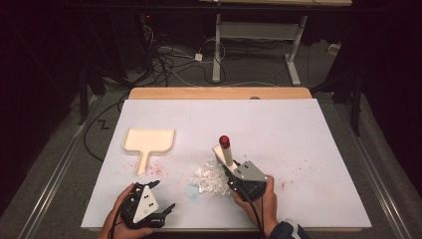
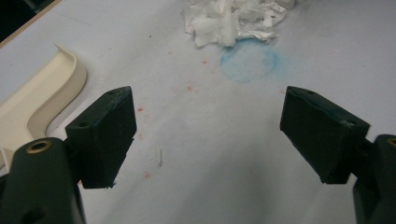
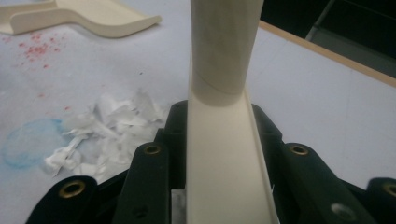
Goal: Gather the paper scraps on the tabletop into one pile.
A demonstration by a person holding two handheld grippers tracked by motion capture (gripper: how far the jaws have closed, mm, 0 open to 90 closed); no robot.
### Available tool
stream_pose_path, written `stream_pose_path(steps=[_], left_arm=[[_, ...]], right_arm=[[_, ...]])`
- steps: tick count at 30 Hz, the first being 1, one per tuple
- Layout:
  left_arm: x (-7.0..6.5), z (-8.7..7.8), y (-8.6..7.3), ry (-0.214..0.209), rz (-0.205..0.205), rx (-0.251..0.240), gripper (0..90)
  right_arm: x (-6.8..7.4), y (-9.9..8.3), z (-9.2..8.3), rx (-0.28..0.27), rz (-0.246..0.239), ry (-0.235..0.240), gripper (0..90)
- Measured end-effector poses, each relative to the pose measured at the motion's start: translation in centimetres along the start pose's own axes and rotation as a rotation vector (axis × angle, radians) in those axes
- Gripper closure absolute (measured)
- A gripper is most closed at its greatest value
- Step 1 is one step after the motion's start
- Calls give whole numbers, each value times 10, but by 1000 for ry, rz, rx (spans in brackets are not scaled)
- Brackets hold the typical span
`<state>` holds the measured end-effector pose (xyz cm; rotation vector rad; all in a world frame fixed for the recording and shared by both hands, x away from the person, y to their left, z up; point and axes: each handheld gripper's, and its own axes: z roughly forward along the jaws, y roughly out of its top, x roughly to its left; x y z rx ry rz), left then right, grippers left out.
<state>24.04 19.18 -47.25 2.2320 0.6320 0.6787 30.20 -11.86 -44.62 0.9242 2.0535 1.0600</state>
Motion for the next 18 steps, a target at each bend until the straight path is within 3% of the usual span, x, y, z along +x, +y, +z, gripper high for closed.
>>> stream_pose_path(steps=[6, 12, 18], left_arm=[[-1, 0, 0, 3, 3, 7, 175], [-1, 0, -1, 11, 3, 16, 174], [-2, -1, -2, 13, 3, 23, 174]], right_arm=[[-22, 5, -16, -46, 39, 14, 676], [-42, 9, -41, -74, 13, 42, 676], [-68, 1, -70, -51, -8, 103, 676]])
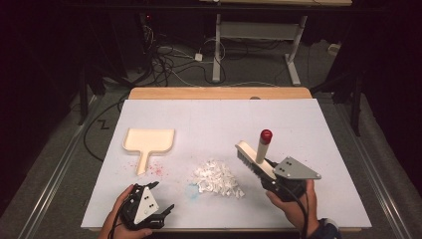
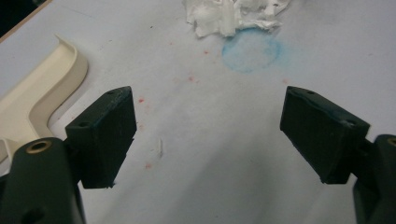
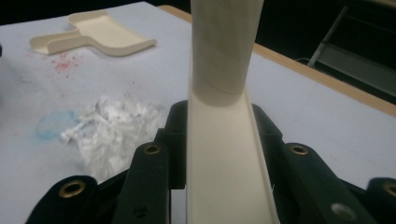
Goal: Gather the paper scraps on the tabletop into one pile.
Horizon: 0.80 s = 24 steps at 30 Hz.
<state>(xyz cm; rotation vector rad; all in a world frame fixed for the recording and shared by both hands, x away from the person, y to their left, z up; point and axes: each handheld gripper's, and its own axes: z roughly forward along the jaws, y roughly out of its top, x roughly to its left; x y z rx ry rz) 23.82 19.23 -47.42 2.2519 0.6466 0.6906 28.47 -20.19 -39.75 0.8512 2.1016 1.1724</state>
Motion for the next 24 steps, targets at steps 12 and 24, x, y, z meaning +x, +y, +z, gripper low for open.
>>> stream_pose_path(steps=[12, 24], left_arm=[[-1, 2, 0, 1, 4, 21, 174], [-1, 3, 0, -3, 15, 23, 175]], right_arm=[[-15, -36, -43, 125, -48, 183, 677], [5, -42, -27, 186, -63, 321, 677]])
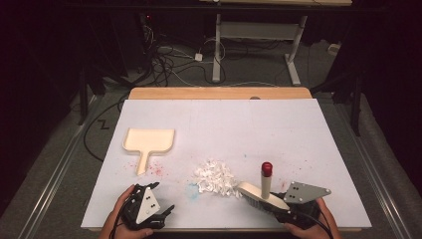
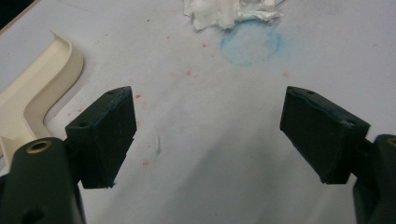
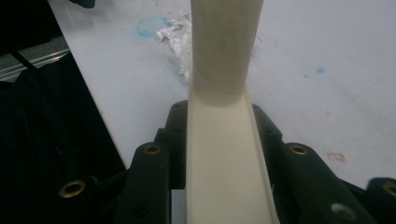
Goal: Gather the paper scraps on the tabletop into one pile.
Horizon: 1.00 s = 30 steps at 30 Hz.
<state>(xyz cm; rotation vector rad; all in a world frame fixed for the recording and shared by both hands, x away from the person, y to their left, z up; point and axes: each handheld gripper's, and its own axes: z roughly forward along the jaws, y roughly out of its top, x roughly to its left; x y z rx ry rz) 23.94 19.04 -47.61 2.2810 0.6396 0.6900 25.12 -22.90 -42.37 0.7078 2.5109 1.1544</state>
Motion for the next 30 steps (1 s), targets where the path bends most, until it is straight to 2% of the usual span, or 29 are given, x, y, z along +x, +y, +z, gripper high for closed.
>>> stream_pose_path(steps=[5, 12, 15, 24, 27, 30], left_arm=[[1, -1, 0, -1, -4, -7, 175], [1, 0, 0, -6, -1, -5, 175], [1, -1, -1, -3, -10, -9, 174], [2, -2, -1, 7, -16, -12, 175], [3, -3, -1, 16, -24, -18, 175], [6, -5, -1, 26, -39, -32, 175]], right_arm=[[0, 14, 21, -19, -14, 5, 677], [0, 35, 43, -50, -62, 7, 677], [1, 38, 40, -63, -72, 12, 677], [7, 47, 12, -158, -74, 22, 676], [11, 50, 12, -186, -69, 23, 677], [17, 53, 21, -203, -67, 39, 676]])
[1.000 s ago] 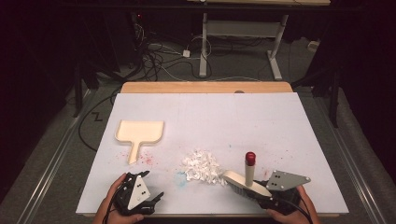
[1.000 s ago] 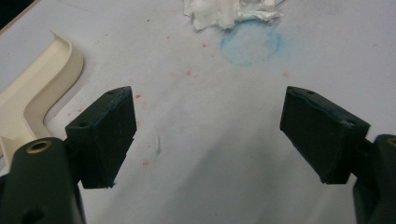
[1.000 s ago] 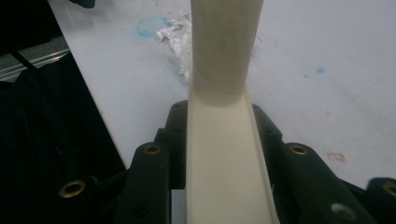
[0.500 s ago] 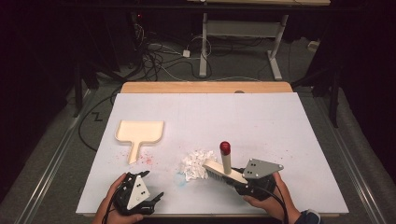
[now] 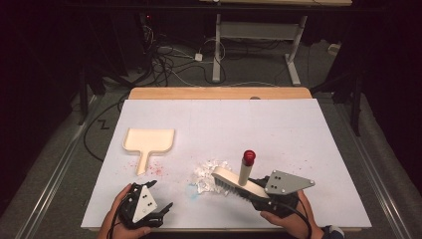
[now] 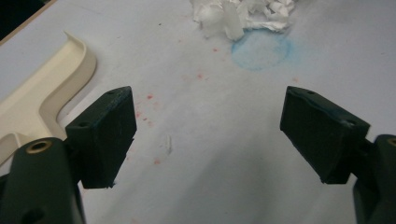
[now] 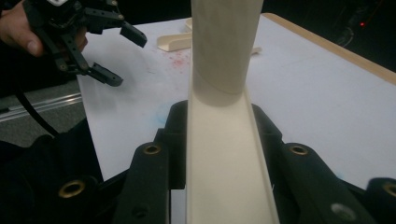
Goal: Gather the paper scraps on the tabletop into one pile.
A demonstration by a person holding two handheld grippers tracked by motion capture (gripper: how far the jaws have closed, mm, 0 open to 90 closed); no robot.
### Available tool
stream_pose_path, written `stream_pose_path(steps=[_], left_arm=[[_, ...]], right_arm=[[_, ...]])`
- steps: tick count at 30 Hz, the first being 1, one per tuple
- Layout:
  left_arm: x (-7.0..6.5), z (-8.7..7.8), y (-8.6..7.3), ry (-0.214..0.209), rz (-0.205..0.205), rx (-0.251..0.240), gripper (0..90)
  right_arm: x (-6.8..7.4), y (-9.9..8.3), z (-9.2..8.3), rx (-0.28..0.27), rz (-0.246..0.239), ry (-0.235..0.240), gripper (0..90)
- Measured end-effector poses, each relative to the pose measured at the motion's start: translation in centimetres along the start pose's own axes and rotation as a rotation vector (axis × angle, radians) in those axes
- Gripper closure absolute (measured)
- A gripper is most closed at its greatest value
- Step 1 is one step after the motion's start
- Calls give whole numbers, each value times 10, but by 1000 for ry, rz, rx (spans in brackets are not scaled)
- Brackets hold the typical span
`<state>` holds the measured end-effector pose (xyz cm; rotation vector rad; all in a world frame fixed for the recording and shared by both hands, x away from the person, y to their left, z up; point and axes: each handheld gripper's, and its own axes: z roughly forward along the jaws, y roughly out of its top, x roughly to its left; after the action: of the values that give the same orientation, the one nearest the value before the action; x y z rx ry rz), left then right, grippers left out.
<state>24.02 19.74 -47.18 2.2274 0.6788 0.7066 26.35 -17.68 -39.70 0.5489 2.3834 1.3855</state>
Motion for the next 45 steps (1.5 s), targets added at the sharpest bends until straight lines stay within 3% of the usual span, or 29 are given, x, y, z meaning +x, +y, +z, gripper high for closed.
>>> stream_pose_path(steps=[5, 9, 11, 16, 21, 23, 27, 33, 39, 43, 45], left_arm=[[7, -6, -1, 33, -60, -45, 174], [11, -9, -4, 44, -94, -64, 174], [12, -8, -5, 33, -99, -61, 175], [3, -4, -4, 7, -57, -40, 174], [4, -3, -4, 1, -57, -35, 175], [3, -3, -3, 0, -54, -32, 174], [2, -2, -2, -10, -39, -27, 174], [2, -1, -2, -12, -43, -27, 174], [2, -1, -2, -13, -44, -26, 175], [3, 0, -2, -13, -46, -22, 174], [3, 0, -2, -14, -48, -25, 174]], right_arm=[[17, 4, 35, 3, -8, 51, 676], [31, 5, 67, 19, 4, 44, 676], [37, 5, 80, 29, 8, 49, 676], [41, 3, 95, 62, -7, -20, 677], [24, 0, 92, 63, 30, -103, 677], [18, 0, 89, 38, 60, -89, 676], [17, 6, 73, 8, 34, -77, 676], [7, 22, 37, -65, 49, -80, 676], [-18, 23, 23, -81, 56, -200, 676], [-39, 13, 36, -41, 67, -283, 676], [-48, 6, 47, -7, 37, -338, 676]])
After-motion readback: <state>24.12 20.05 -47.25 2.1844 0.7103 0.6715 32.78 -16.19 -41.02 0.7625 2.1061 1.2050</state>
